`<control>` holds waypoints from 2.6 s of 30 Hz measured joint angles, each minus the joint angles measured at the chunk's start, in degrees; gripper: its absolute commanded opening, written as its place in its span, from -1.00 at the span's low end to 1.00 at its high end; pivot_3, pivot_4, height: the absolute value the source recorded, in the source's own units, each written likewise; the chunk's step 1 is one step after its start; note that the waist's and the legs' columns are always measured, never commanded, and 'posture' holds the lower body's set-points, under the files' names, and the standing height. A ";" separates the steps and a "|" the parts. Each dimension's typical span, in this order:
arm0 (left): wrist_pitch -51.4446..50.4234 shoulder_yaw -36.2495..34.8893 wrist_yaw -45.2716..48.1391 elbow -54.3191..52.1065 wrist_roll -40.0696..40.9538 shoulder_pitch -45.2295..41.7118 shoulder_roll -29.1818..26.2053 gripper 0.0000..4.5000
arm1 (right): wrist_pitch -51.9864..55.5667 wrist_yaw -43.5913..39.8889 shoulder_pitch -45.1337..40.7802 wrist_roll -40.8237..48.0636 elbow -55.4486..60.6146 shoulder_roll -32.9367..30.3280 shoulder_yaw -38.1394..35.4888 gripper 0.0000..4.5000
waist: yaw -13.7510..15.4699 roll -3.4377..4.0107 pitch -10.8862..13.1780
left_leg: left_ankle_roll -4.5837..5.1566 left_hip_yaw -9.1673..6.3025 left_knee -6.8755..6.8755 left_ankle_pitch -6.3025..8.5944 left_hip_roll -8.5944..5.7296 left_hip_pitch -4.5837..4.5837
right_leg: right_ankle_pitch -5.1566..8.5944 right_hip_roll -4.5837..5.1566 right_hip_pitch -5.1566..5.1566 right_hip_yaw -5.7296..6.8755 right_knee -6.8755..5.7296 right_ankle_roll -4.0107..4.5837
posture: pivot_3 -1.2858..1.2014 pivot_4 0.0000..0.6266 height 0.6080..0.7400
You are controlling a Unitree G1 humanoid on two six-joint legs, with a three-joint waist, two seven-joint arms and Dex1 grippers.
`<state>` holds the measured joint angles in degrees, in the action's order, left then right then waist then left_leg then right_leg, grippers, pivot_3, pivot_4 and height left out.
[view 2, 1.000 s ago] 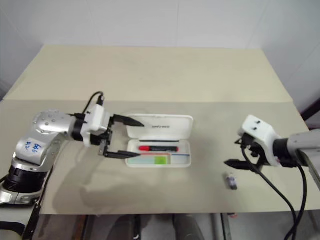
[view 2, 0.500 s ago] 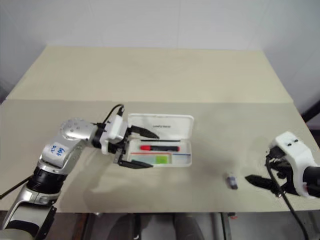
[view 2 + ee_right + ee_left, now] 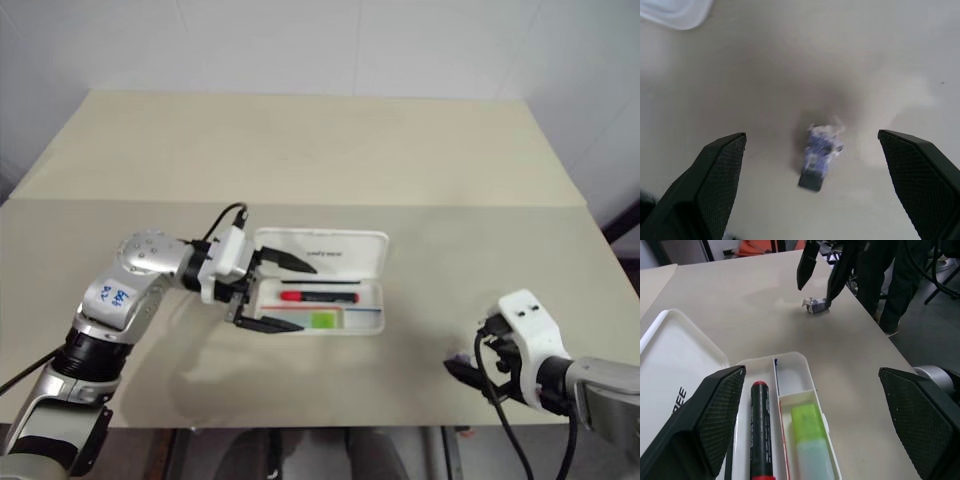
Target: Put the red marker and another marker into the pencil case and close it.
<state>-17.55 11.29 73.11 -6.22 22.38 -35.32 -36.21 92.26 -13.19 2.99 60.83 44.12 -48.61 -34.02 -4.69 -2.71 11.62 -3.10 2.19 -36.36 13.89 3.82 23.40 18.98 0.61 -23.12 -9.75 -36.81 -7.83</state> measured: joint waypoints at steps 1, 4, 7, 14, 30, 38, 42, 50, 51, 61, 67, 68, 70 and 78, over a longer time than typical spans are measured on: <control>-0.09 -0.13 -0.07 -0.07 0.00 0.00 -0.33 1.00 | 0.00 1.68 -0.08 1.36 -0.90 -0.07 0.36 0.99 | 0.01 0.00 0.00 | 0.00 0.00 0.07 0.00 0.00 0.00 | 0.00 0.00 -0.01 0.00 0.01 0.00 | 0.03 -0.52 1.00; -0.38 -0.31 -0.24 -0.45 0.04 0.10 -0.80 1.00 | 0.00 5.73 -0.30 4.33 -2.77 -0.72 1.43 0.99 | 0.05 0.00 0.00 | 0.00 -0.01 0.19 0.00 0.00 0.00 | 0.01 0.00 -0.03 0.00 0.08 0.01 | 0.03 -0.52 1.00; -0.85 -1.36 -0.63 -1.42 0.11 0.48 -1.16 1.00 | 0.00 9.25 -0.27 7.05 -4.30 -1.57 2.57 0.99 | 0.05 0.00 0.00 | 0.00 -0.02 0.27 0.00 0.00 0.04 | 0.02 -0.01 -0.10 0.01 0.11 0.01 | 0.03 -0.52 1.00; -1.53 -1.72 -1.34 -2.59 0.18 1.83 -1.72 1.00 | 0.01 15.29 0.00 12.92 -6.31 -2.16 4.46 0.57 | 0.06 0.00 0.00 | 0.01 -0.01 0.24 0.00 0.00 0.03 | 0.02 -0.01 -0.10 0.00 0.09 0.01 | 0.03 -0.52 1.00; -1.09 -2.36 -1.84 -2.26 0.11 1.73 -2.37 1.00 | -6.61 20.66 -5.26 20.32 -8.12 -8.71 11.56 -0.85 | -0.26 0.01 -0.01 | 0.06 0.09 0.20 -0.03 0.02 0.00 | 0.01 0.00 -0.13 -0.04 0.08 0.01 | 0.03 -0.52 1.00; 0.06 -3.91 -1.55 -1.64 -0.22 2.21 -4.86 1.00 | -33.31 -20.88 -20.15 -8.93 -11.07 -25.93 34.45 -0.85 | -0.14 0.07 0.02 | 0.05 0.15 0.29 0.00 0.08 0.09 | 0.07 0.02 -0.35 0.06 0.09 0.12 | 0.03 -0.52 1.00; 1.56 -5.57 -0.99 -1.28 -0.48 4.42 -7.48 1.00 | -42.79 -35.15 -28.81 -20.69 -16.33 -24.43 45.62 -0.85 | -0.20 0.09 0.03 | 0.08 0.19 0.29 0.07 0.13 0.16 | 0.11 0.01 -0.47 0.06 0.02 0.16 | 0.03 -0.52 1.00; 2.15 -8.70 -2.21 -0.61 -0.77 7.82 -10.11 1.00 | -48.40 -47.36 -38.64 -35.36 -22.57 -15.77 57.07 -0.85 | 0.05 0.09 0.03 | 0.08 0.18 0.15 0.07 0.13 0.20 | 0.15 0.02 -0.53 0.10 -0.19 0.22 | 0.03 -0.52 1.00; 2.07 -9.07 -2.46 -1.06 -0.76 8.38 -10.29 1.00 | -48.38 -48.11 -39.54 -36.34 -22.73 -14.95 57.95 -0.85 | 0.03 0.09 0.03 | 0.08 0.19 0.13 0.07 0.13 0.19 | 0.15 0.02 -0.52 0.10 -0.20 0.22 | 0.03 -0.52 1.00; -0.24 -11.39 -5.85 -6.56 -0.22 13.40 -11.39 1.00 | -44.82 -51.32 -44.52 -42.81 -24.79 -6.44 62.74 -0.85 | -0.12 0.09 0.03 | 0.08 0.19 0.01 0.06 0.13 0.16 | 0.15 0.00 -0.53 0.09 -0.40 0.23 | 0.03 -0.52 1.00; -0.68 -11.97 -7.05 -7.01 -0.19 13.64 -11.48 1.00 | -42.72 -52.00 -45.36 -44.76 -24.87 -3.64 63.07 -0.85 | -0.11 0.09 0.03 | 0.07 0.16 -0.14 0.06 0.12 0.14 | 0.16 -0.01 -0.52 0.11 -0.59 0.24 | 0.03 -0.52 1.00; -0.69 -12.19 -7.16 -7.03 -0.18 13.64 -11.48 1.00 | -42.30 -52.00 -45.36 -45.18 -24.87 -3.23 63.09 -0.85 | -0.15 0.09 0.03 | 0.07 0.16 -0.16 0.06 0.12 0.14 | 0.16 -0.01 -0.52 0.10 -0.60 0.24 | 0.03 -0.52 1.00; -0.70 -12.51 -7.30 -7.07 -0.18 13.68 -11.50 1.00 | -41.82 -52.05 -45.37 -45.66 -24.87 -2.82 63.21 -0.85 | -0.16 0.09 0.03 | 0.07 0.16 -0.17 0.06 0.12 0.13 | 0.16 -0.01 -0.52 0.10 -0.61 0.24 | 0.03 -0.52 1.00; -0.78 -12.54 -7.59 -7.27 -0.19 13.89 -11.51 1.00 | -40.38 -52.69 -45.55 -47.33 -24.63 -2.07 64.06 -0.10 | -0.18 0.09 0.03 | 0.07 0.16 -0.17 0.06 0.12 0.13 | 0.16 -0.02 -0.52 0.10 -0.61 0.24 | 0.03 -0.52 1.00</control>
<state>-18.33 -1.25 65.52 -13.49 22.18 -21.43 -47.72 51.89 -65.88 -42.57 13.50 19.48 -50.68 30.03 -4.88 -2.62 11.65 -3.03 2.35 -36.53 13.95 3.94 23.53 19.14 0.59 -23.64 -9.65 -37.42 -7.59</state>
